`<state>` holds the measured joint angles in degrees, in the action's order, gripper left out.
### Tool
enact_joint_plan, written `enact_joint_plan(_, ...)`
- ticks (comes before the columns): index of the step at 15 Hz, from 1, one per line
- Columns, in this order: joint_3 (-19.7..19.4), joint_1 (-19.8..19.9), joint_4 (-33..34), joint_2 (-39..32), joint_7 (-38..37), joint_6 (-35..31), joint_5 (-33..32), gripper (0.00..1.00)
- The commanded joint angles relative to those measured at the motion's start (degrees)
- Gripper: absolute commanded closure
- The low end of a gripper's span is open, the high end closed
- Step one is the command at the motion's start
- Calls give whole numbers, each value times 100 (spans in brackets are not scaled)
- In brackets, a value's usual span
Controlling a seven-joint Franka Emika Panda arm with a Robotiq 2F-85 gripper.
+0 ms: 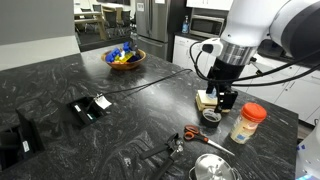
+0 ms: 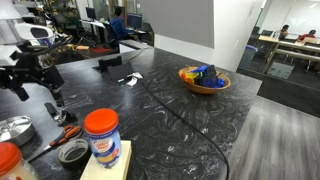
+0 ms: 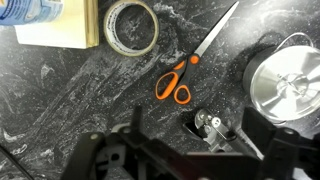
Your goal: Uncover the silver pot on the table and out the lid on the left of the table
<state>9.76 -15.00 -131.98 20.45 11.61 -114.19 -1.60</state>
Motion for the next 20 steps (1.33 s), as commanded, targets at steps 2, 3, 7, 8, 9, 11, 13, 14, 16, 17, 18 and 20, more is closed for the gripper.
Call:
enact_joint_plan(2, 125, -147, 37, -144, 388, -289, 19, 0)
enact_joint_plan(3, 175, -216, 46, -202, 511, -367, 4, 0)
enact_joint_plan(7, 267, -645, -58, -375, 1487, -781, 249, 0)
enact_joint_plan(8, 277, -739, -120, -381, 1747, -848, 318, 0)
enact_joint_plan(9, 277, -821, -162, -391, 2024, -892, 385, 0)
enact_joint_plan(11, 232, -946, -185, -514, 2665, -892, 539, 0)
enact_joint_plan(13, 368, -839, -153, -480, 2295, -739, 422, 0)
enact_joint_plan(14, 360, -839, -159, -496, 2416, -748, 442, 0)
enact_joint_plan(16, 346, -836, -158, -501, 2498, -755, 445, 0)
enact_joint_plan(17, 346, -837, -158, -501, 2505, -756, 445, 0)
enact_joint_plan(18, 346, -839, -158, -501, 2506, -756, 445, 0)
enact_joint_plan(20, 387, -872, -138, -623, 2578, -857, 411, 0)
